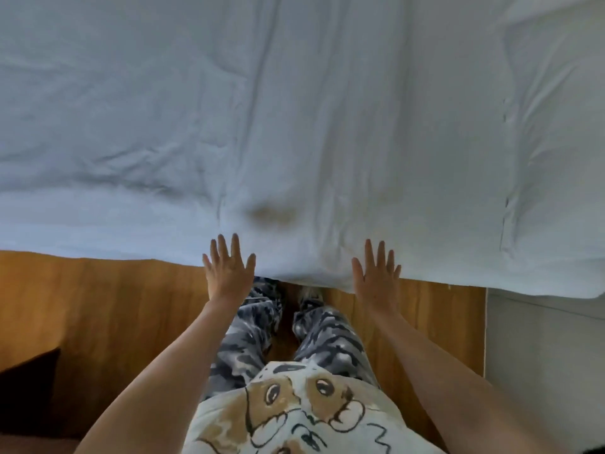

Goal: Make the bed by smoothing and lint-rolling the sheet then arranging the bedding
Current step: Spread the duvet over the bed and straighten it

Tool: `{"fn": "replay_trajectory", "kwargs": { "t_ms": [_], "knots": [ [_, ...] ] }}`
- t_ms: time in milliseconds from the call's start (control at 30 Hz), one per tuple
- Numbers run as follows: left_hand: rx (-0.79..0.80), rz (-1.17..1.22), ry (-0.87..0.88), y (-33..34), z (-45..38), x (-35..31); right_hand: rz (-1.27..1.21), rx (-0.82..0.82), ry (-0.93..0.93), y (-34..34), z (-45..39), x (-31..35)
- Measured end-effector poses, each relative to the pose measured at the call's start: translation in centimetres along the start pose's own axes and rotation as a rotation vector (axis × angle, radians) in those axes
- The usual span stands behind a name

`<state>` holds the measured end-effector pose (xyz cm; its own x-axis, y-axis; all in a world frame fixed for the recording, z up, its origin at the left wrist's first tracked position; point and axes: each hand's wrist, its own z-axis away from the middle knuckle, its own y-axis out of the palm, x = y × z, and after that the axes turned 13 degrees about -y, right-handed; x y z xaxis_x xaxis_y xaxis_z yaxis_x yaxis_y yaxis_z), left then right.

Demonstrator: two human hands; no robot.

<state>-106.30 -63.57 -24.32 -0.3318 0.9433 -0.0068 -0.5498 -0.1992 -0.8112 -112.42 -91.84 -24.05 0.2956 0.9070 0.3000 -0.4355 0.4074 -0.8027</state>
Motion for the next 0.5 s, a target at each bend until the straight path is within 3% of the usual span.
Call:
{"fn": "replay_trajectory", "kwargs": {
  "t_ms": [300, 500],
  "knots": [
    [-0.001, 0.202, 0.005, -8.0, 8.6, 7.2, -0.091, -0.098, -0.194, -8.7, 7.5, 5.3],
    [0.006, 0.362, -0.058, -11.4, 8.2, 15.3, -0.101, -0.087, -0.198, -9.1, 9.0, 12.0]
  ]
}}
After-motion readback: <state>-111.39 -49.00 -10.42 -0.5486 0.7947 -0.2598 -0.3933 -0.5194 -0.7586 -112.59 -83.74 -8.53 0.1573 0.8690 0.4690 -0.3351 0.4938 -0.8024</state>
